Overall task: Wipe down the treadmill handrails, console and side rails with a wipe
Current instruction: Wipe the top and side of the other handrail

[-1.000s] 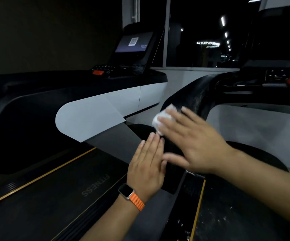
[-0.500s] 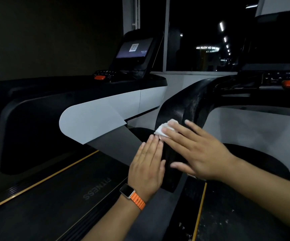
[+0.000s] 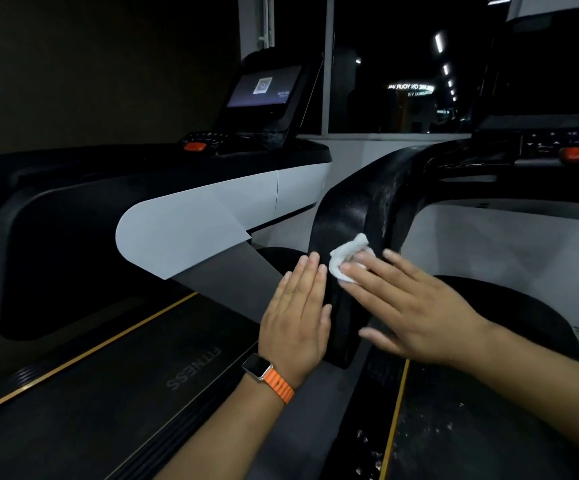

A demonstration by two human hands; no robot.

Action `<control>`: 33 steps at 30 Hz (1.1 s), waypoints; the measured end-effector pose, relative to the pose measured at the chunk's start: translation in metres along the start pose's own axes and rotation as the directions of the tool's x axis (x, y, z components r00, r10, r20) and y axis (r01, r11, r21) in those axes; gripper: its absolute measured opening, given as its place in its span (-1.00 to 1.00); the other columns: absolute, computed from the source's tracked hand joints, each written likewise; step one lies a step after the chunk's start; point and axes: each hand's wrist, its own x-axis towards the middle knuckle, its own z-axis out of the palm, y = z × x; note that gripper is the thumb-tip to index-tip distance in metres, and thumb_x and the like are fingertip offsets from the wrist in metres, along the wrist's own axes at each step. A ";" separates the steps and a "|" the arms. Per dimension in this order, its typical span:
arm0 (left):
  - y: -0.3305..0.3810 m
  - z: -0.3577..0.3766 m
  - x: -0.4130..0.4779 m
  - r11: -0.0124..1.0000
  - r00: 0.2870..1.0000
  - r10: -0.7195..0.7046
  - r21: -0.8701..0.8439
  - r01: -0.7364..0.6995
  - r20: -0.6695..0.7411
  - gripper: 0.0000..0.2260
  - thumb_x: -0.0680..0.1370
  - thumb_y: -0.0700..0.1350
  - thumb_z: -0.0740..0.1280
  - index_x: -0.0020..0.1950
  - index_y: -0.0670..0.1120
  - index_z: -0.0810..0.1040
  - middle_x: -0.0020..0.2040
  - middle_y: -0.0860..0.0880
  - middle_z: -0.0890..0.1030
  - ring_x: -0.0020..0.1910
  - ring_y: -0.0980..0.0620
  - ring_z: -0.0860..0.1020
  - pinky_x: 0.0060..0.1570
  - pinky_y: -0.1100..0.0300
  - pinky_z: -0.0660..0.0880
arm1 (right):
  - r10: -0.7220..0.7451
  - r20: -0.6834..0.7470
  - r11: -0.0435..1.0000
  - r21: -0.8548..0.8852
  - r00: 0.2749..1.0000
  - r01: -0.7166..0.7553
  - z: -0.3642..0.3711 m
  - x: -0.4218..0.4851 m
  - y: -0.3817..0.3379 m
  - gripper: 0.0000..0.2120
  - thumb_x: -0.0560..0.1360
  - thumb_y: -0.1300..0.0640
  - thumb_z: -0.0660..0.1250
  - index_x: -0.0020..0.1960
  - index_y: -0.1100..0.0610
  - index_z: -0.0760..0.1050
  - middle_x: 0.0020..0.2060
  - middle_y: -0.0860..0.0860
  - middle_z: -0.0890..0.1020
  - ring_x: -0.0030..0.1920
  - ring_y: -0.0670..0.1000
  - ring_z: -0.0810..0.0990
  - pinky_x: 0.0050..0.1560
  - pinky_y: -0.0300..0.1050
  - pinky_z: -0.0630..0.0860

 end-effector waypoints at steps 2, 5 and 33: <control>0.000 -0.001 0.000 1.000 1.000 -0.009 0.010 0.009 0.011 -0.53 0.68 -0.10 0.15 0.56 -0.27 0.35 0.61 -0.19 0.27 0.61 -0.10 0.23 0.56 -0.07 0.24 | 0.044 -0.023 0.999 0.017 0.999 -0.044 -0.005 0.018 0.008 -0.36 0.72 -0.21 0.13 0.59 0.22 0.35 0.59 0.16 0.36 0.63 0.18 0.23 0.62 0.21 0.17; 0.000 -0.004 -0.001 1.000 0.999 -0.015 0.028 0.013 0.042 -0.52 0.68 -0.09 0.16 0.58 -0.25 0.31 0.63 -0.16 0.23 0.63 -0.08 0.19 0.57 -0.05 0.21 | 0.099 -0.072 0.993 0.076 0.992 -0.094 -0.016 0.046 0.017 -0.39 0.72 -0.21 0.12 0.55 0.21 0.41 0.49 0.16 0.48 0.57 0.20 0.35 0.59 0.23 0.24; -0.007 -0.012 -0.034 0.995 0.988 -0.095 0.050 0.090 0.118 -0.50 0.70 -0.05 0.14 0.62 -0.22 0.26 0.64 -0.14 0.21 0.64 -0.04 0.14 0.59 -0.03 0.18 | 0.044 0.100 0.991 -0.128 0.994 -0.031 -0.013 0.054 0.021 -0.28 0.72 -0.30 -0.07 0.67 0.19 0.17 0.64 0.16 0.24 0.66 0.17 0.13 0.65 0.21 0.05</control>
